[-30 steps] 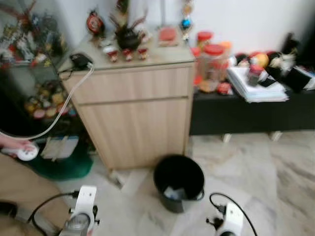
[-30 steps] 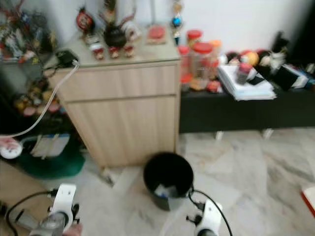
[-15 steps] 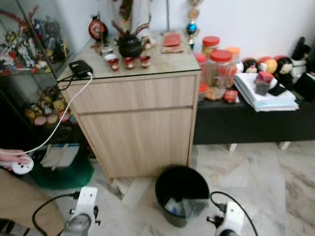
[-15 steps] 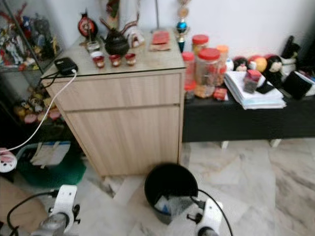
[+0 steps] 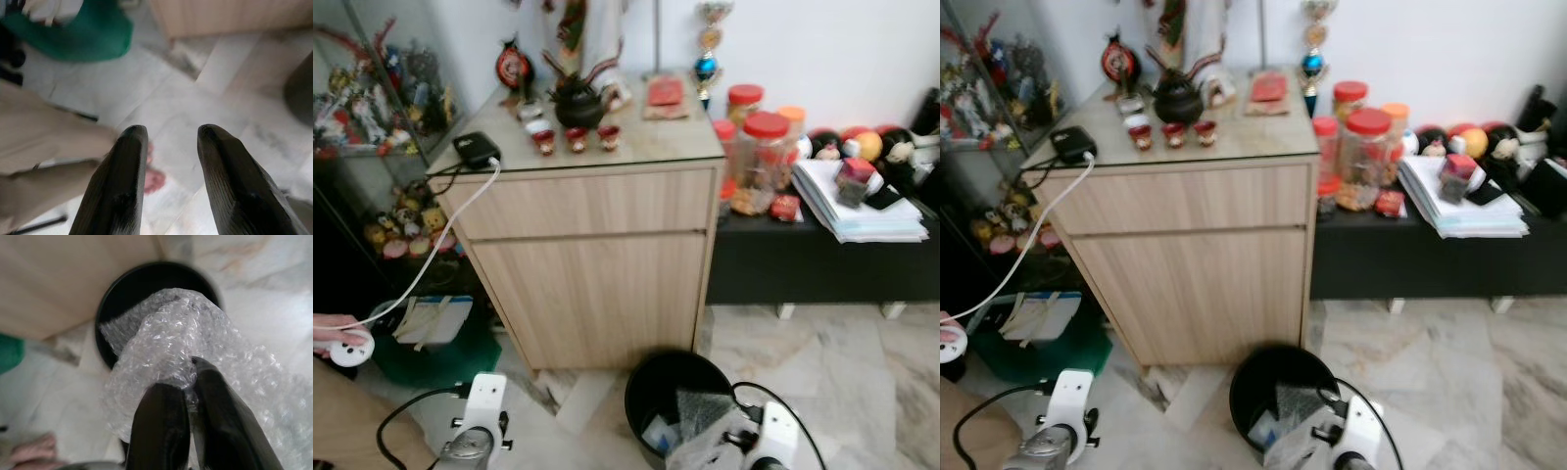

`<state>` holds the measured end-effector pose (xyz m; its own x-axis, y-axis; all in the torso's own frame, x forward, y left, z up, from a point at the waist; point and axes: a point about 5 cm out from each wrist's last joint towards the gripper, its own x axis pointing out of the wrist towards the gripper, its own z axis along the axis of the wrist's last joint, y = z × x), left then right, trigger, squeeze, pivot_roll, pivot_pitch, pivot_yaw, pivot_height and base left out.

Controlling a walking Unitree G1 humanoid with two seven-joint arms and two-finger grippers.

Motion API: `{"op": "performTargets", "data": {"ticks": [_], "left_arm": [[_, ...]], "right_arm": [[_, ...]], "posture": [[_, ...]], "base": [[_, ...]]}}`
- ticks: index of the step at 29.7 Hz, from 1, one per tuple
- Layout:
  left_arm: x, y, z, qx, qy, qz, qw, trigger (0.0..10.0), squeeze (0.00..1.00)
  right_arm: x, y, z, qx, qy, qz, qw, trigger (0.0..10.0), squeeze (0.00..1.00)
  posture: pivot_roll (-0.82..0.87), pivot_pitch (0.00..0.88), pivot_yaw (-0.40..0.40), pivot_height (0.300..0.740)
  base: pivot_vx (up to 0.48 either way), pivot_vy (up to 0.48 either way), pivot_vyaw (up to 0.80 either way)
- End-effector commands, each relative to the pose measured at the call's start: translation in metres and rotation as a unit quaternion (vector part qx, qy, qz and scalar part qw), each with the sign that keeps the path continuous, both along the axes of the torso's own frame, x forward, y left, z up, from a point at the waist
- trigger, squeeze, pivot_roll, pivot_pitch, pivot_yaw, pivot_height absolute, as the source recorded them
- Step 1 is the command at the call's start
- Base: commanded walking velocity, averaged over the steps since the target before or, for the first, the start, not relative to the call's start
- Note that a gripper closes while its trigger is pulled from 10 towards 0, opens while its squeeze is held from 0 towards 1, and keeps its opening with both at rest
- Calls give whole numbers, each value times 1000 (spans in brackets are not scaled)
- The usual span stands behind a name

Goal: Picking trash to rubbish bin

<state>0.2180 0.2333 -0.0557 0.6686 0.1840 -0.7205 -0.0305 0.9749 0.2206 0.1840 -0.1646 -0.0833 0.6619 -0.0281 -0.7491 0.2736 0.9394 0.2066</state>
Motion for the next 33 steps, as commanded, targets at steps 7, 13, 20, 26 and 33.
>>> {"op": "performTargets", "data": {"ticks": [7,13,20,26,33], "left_arm": [[4,-1,2,2,-2,-2,1000,10000,0],[4,-1,2,3,-4,-3,1000,10000,0],[6,1,4,5,-9,0,1000,10000,0],[6,1,4,7,-8,2,1000,10000,0],[9,-3,5,4,-13,-4,1000,10000,0]], "right_arm": [[3,-3,1,-8,-2,10,1000,10000,0],[4,-2,2,-7,-3,11,1000,10000,0],[6,-2,3,-9,-6,17,1000,10000,0],[14,0,7,-14,-19,33,999,10000,0],[46,9,26,-27,-64,72,995,10000,0]], "posture": [[16,0,65,740],[19,0,65,740],[19,0,64,740],[26,0,59,740],[36,0,48,740]], "base": [[321,0,0],[322,0,0],[172,0,0],[0,0,0],[0,0,0]]}}
